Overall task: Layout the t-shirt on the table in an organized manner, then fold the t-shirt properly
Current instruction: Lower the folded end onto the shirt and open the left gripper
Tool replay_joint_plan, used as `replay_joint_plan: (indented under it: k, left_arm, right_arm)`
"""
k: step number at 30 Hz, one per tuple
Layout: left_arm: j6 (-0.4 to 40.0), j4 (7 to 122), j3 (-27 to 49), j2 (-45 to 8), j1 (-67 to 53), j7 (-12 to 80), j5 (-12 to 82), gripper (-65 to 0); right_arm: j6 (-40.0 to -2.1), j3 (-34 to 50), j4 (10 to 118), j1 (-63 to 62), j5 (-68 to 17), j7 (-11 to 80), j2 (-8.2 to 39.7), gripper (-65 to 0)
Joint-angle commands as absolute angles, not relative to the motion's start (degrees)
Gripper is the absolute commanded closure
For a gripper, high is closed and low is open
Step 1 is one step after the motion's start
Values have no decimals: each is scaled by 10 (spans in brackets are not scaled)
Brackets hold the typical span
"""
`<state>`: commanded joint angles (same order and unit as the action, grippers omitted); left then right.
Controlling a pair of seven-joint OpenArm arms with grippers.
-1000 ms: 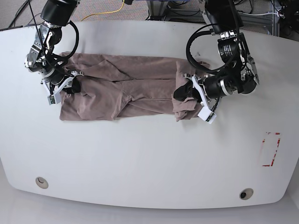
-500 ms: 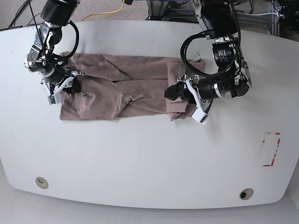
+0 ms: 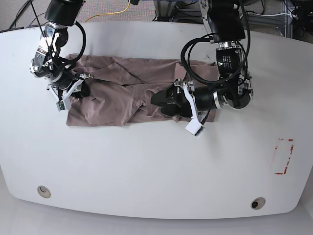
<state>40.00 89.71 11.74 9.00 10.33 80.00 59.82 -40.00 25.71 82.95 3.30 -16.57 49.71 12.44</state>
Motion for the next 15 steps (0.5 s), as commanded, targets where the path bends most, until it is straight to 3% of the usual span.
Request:
replay_joint_plan:
  k: [9,15]
  left_arm:
    - [400,905,171,28,109,800,614,-350]
    - [400,905,181,-47,105,800,610,-346]
  right_arm:
    - [-400,257,830,33,-166,497,124,-138]
    - [-400,257,838,33,-165,497,124,-138]
